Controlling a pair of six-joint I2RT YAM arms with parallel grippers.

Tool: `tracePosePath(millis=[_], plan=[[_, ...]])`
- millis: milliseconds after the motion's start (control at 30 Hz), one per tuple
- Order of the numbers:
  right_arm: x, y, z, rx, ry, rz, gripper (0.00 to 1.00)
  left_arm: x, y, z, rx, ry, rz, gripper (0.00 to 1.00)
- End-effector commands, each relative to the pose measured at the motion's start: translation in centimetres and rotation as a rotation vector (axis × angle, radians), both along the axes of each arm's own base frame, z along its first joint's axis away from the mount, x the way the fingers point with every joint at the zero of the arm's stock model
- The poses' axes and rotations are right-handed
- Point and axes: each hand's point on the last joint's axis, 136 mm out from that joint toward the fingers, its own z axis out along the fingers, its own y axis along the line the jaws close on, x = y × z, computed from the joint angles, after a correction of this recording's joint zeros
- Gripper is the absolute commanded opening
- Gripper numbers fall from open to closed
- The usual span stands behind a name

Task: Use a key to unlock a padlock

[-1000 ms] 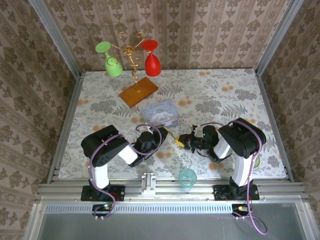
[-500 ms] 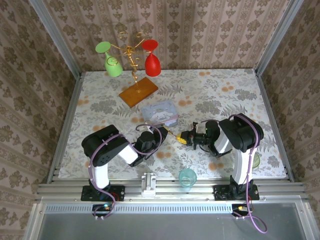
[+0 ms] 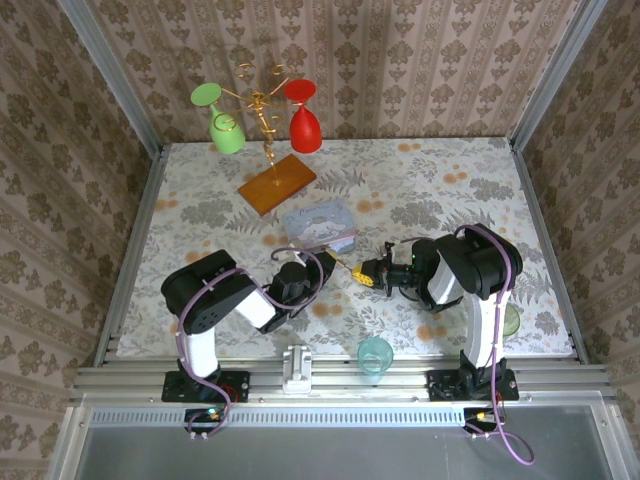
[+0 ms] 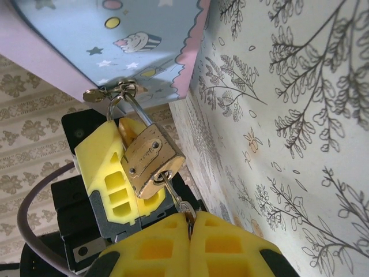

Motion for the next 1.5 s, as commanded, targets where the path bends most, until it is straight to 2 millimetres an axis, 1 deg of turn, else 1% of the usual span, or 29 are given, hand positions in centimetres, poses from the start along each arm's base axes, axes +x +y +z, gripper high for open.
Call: tracePosePath(millis=[0, 100, 133, 167, 233, 300, 400, 467, 533, 667, 733, 767, 867, 967, 1067, 1133, 1200, 1267, 1333, 1367, 1433, 1467], plan=[[0.2, 1.4, -1.3, -0.007, 0.105, -0.013, 0.0, -2.1, -3.0, 3.6, -0.08, -0.071, -0.156, 0.0], [0.4, 1.5, -1.0, -0.002, 0.104, -0.016, 0.0, -1.9, -3.3, 4.3, -0.076, -0.1, -0.176, 0.0], [0.5, 1.5, -0.8, 0.0, 0.097, -0.013, 0.0, -1.9, -3.5, 4.0, -0.074, -0.088, -0.182, 0.0], [0.5, 1.6, -0.6, 0.001, 0.092, -0.017, 0.0, -2.0, -3.8, 3.3, -0.078, -0.061, -0.192, 0.0], [0.7, 1.5, -0.3, -0.001, 0.08, -0.029, 0.0, -2.2, -4.0, 0.9, -0.092, 0.035, -0.195, 0.0], [0.9, 1.4, -0.1, -0.003, 0.067, -0.039, 0.0, -2.6, -3.8, -1.1, -0.072, 0.089, -0.188, 0.0], [0.9, 1.5, -0.3, -0.015, 0.061, -0.046, 0.0, -3.0, -3.2, -2.1, -0.026, 0.082, -0.179, 0.0], [0.7, 1.5, -0.9, -0.027, 0.068, -0.054, 0.0, -3.1, -2.9, -2.4, -0.018, 0.093, -0.171, 0.0], [0.5, 1.5, -1.5, -0.041, 0.075, -0.056, 0.0, -3.2, -2.7, -2.6, -0.014, 0.097, -0.168, 0.03], [0.2, 0.9, -2.5, -0.07, 0.075, -0.075, 0.0, -3.6, -1.5, -3.6, 0.022, 0.112, -0.159, 0.03], [0.2, 0.8, -2.7, -0.078, 0.074, -0.073, 0.0, -3.8, -1.1, -4.0, 0.045, 0.122, -0.159, 0.07], [0.3, 0.6, -2.9, -0.082, 0.074, -0.076, 0.0, -4.0, -0.9, -4.2, 0.061, 0.126, -0.162, 0.12], [0.3, 0.3, -3.5, -0.114, 0.075, -0.067, 0.0, -4.3, -0.3, -4.5, 0.126, 0.134, -0.171, 0.19], [-0.5, 0.3, -4.1, -0.174, 0.071, -0.033, 0.0, -4.1, 0.1, -4.2, 0.193, 0.117, -0.182, 0.27], [-1.5, 0.2, -4.0, -0.222, 0.057, 0.002, 0.0, -3.4, 0.5, -4.2, 0.242, 0.114, -0.186, 0.37], [-2.1, -0.1, -4.1, -0.259, 0.051, 0.018, 0.0, -3.0, 0.5, -4.2, 0.263, 0.108, -0.187, 0.38], [-2.6, -0.1, -4.2, -0.29, 0.043, 0.038, 0.0, -2.7, 0.8, -4.7, 0.296, 0.099, -0.183, 0.4], [-2.4, -0.1, -3.8, -0.278, 0.027, 0.045, 0.0, -2.4, 0.9, -4.8, 0.303, 0.084, -0.178, 0.45], [-2.0, -0.6, -3.5, -0.286, 0.005, 0.039, 0.0, -2.0, 1.0, -4.8, 0.325, 0.057, -0.181, 0.48], [-2.2, -1.3, -4.1, -0.327, 0.015, 0.049, 0.0, -1.8, 1.2, -4.9, 0.352, 0.05, -0.182, 0.49], [-2.5, -2.5, -5.0, -0.471, -0.012, 0.088, 0.0, -1.5, 1.8, -4.7, 0.409, 0.024, -0.177, 0.52], [-2.6, -3.1, -5.1, -0.541, -0.027, 0.107, 0.0, -1.4, 2.0, -4.7, 0.457, 0.008, -0.18, 0.55]])
